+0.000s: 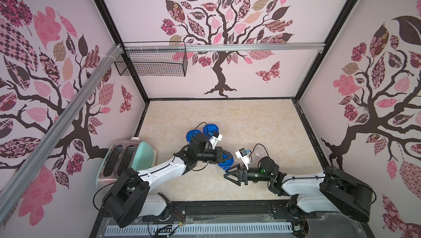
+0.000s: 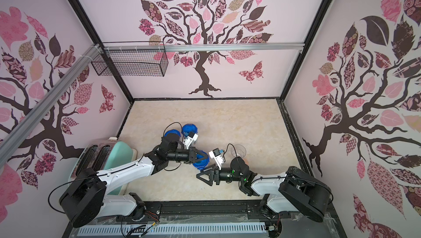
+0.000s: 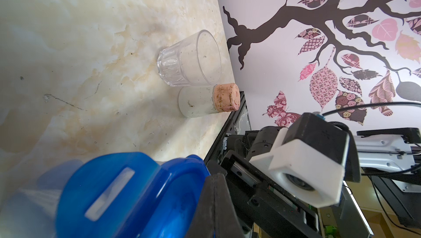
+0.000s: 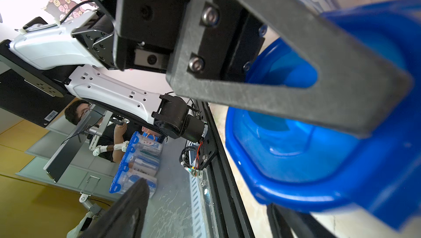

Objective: Take out toiletry kits
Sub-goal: Unfasten the latch on the container.

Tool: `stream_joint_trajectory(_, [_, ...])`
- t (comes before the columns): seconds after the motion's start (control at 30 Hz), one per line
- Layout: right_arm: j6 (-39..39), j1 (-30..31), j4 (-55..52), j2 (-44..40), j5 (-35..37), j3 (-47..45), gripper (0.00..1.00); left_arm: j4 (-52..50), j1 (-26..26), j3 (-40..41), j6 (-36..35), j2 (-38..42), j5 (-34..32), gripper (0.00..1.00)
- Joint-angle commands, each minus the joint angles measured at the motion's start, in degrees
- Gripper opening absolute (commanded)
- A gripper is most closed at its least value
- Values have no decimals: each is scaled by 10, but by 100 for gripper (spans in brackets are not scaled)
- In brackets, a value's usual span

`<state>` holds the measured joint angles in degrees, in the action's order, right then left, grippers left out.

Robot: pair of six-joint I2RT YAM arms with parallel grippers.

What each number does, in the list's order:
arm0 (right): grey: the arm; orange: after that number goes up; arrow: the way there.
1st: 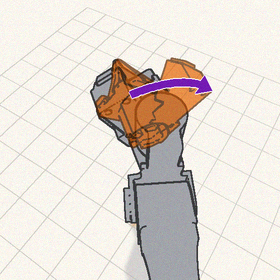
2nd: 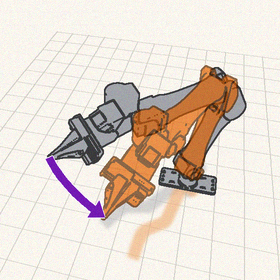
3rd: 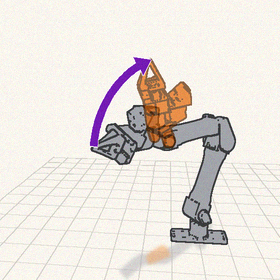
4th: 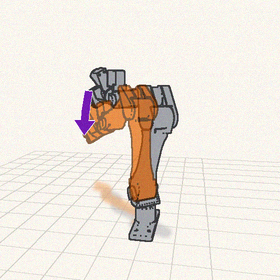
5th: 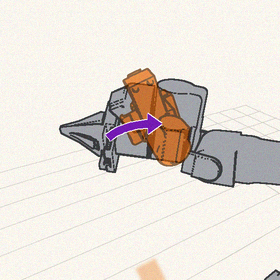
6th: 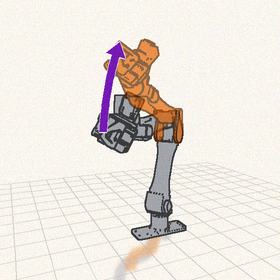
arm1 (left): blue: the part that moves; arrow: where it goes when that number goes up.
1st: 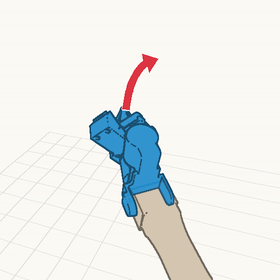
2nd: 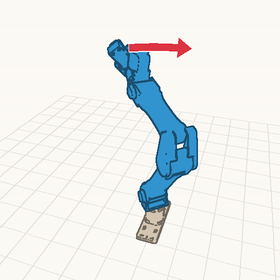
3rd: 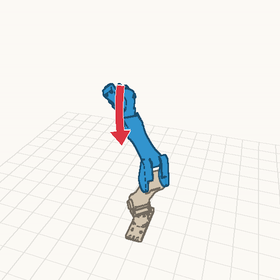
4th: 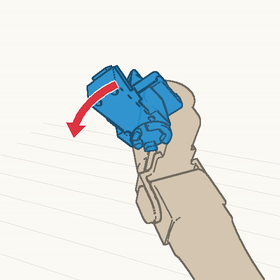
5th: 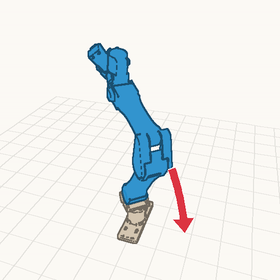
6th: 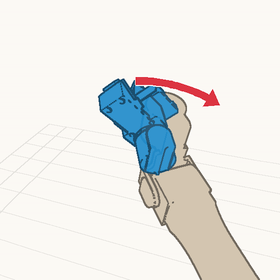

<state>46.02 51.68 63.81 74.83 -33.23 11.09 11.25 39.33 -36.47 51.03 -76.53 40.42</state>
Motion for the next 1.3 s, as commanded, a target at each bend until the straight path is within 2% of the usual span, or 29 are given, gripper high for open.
stream_joint_trajectory(0.0, [-39,4,63,2,-5,17,82,-84,0,36,-9,-24,-38,4])
stream_joint_trajectory(0.27, [-93,7,107,-4,-6,10,84,-82,2,39,-9,-28,-41,4])
stream_joint_trajectory(0.67, [-115,22,182,42,-37,8,83,-79,5,42,-13,-33,-45,4])
stream_joint_trajectory(1.03, [-141,29,156,21,-39,5,83,-74,8,45,-12,-35,-47,4])
stream_joint_trajectory(1.27, [-159,29,55,-2,-53,27,87,-84,9,38,-13,-26,-47,4])
